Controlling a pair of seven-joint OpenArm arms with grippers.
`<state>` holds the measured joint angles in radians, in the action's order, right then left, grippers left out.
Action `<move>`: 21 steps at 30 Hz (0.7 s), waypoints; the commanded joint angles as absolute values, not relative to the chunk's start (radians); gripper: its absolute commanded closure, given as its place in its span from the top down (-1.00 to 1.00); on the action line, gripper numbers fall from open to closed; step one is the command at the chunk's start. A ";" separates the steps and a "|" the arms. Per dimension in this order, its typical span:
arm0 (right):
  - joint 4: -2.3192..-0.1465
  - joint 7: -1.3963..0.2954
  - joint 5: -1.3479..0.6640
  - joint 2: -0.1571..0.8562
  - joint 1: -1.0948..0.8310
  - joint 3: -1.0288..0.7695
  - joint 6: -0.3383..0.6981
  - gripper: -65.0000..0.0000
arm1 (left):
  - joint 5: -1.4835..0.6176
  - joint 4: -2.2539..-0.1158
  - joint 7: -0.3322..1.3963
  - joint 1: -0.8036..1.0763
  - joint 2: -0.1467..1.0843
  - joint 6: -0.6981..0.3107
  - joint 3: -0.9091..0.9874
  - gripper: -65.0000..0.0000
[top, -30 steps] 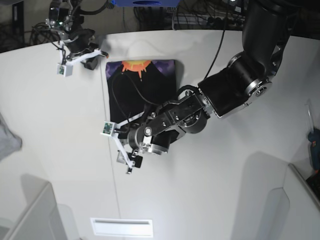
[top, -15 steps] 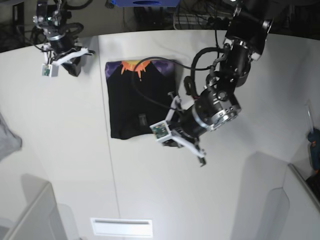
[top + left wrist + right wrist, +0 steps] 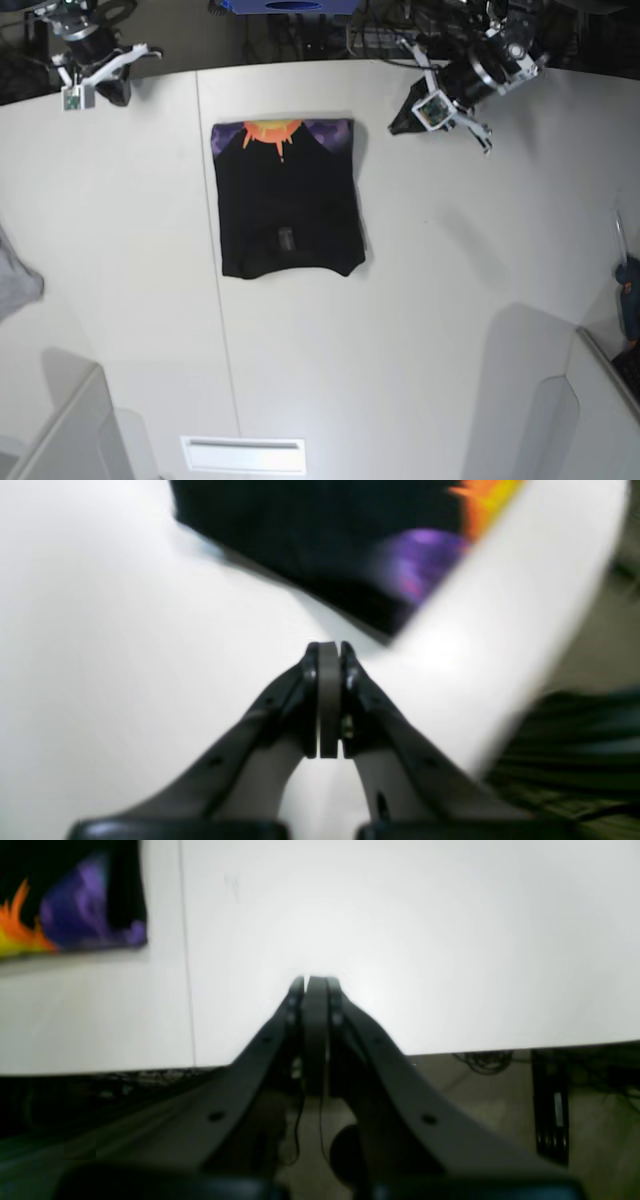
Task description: Fold the T-shirt properly
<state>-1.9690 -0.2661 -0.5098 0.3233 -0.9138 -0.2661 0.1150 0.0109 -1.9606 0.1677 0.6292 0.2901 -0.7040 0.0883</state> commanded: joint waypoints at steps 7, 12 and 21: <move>-1.986 -0.249 -0.263 0.243 -1.027 -0.274 0.278 -1.00 | -0.189 -1.908 -0.007 0.800 0.295 -0.698 0.257 -1.00; -1.982 -0.255 -0.071 0.176 -1.086 -0.271 0.303 -1.00 | -0.182 -1.817 -0.105 0.900 0.294 -0.698 0.268 -1.00; -1.824 -0.392 -0.064 0.239 -1.040 -0.188 0.417 -1.00 | -0.179 -1.457 -0.265 0.932 0.292 -0.698 0.168 -1.00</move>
